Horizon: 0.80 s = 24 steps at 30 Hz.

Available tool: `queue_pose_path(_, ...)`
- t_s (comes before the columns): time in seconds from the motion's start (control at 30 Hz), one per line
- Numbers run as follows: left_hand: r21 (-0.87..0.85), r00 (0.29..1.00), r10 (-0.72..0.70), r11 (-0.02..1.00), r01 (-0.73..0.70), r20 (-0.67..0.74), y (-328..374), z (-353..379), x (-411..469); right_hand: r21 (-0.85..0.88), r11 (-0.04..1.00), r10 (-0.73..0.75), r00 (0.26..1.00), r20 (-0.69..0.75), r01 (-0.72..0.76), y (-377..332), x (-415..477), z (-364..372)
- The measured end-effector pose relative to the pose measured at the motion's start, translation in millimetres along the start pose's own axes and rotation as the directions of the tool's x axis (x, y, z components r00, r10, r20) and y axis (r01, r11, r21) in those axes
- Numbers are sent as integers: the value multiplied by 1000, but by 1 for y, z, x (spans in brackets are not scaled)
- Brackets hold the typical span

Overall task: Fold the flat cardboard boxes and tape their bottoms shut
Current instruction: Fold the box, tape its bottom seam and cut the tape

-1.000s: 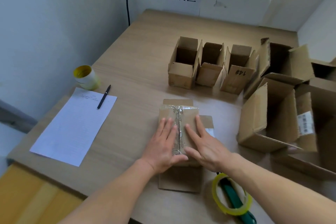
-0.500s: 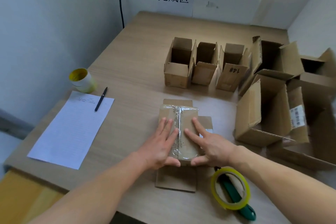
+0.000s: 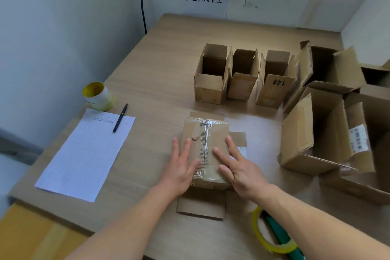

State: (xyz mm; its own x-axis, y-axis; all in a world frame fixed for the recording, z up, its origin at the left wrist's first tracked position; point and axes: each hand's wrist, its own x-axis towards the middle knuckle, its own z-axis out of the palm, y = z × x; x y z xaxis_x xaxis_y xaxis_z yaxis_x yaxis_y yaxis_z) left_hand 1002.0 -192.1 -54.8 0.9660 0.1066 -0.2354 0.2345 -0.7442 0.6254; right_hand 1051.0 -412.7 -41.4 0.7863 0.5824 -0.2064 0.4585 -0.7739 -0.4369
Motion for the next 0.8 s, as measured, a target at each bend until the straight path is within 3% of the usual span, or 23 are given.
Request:
queue_pose_path(0.2,-131,977,-193,975,181,-86,3,3,-1,31,999,28,1000,-11,-27,-2,4,3)
queue_pose_path(0.27,-133,987,-144,982,134,-66,3,-1,-6,49,998,26,999,34,-28,-3,1,0)
queue_pose_path(0.37,56,998,39,998,-42,47,-4,-5,-17,-33,997,-66,985,157,72,-3,-1,-6)
queue_pose_path(0.47,158,988,94,981,-113,126,-16,-5,-16,-111,985,-109,974,201,133,0,5,-7)
queue_pose_path(0.73,-17,976,42,999,-40,213,-21,-12,-9,-26,997,-66,963,260,76,-4,6,-13)
queue_pose_path(0.8,-55,980,19,998,-8,199,-16,-18,-6,45,999,-23,976,215,14,-7,6,-22)
